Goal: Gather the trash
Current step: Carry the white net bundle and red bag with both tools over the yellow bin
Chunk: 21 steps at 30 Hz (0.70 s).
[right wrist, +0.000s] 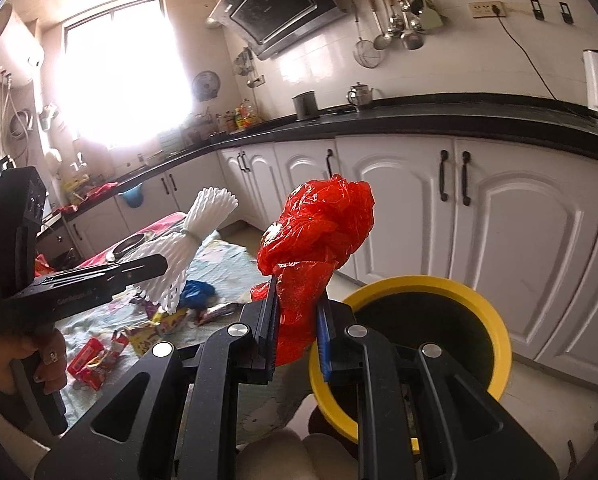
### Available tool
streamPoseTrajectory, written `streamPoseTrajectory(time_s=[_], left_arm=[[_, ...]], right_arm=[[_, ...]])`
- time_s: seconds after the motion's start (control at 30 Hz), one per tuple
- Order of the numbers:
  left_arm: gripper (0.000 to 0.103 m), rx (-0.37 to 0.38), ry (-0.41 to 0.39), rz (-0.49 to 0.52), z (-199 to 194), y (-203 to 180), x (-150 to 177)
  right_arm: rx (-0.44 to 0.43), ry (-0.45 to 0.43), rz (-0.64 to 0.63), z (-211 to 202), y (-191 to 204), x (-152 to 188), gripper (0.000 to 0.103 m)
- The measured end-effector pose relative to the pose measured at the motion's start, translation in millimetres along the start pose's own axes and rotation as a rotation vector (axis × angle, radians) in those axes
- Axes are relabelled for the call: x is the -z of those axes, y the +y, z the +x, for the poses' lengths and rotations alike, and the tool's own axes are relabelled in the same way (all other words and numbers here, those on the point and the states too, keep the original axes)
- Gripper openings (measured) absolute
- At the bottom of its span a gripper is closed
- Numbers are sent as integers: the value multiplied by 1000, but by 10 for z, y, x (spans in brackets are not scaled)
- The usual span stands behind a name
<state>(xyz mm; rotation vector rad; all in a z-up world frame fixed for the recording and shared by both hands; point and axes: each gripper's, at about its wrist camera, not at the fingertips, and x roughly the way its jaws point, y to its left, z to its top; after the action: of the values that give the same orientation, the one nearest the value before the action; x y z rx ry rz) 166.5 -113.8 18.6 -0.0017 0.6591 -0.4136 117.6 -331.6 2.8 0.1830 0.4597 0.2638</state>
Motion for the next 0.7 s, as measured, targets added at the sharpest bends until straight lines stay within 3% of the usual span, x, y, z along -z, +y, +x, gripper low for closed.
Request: streamPoseTrajectory(time_s=[0.4,0.7], left_arm=[[10,51,66,64,337,-344,85],[10,97,147,100,734,-586,204]], right_arm=[[82,15,48,9,-388,103,15],[152,87,100,188,-728,326,15]])
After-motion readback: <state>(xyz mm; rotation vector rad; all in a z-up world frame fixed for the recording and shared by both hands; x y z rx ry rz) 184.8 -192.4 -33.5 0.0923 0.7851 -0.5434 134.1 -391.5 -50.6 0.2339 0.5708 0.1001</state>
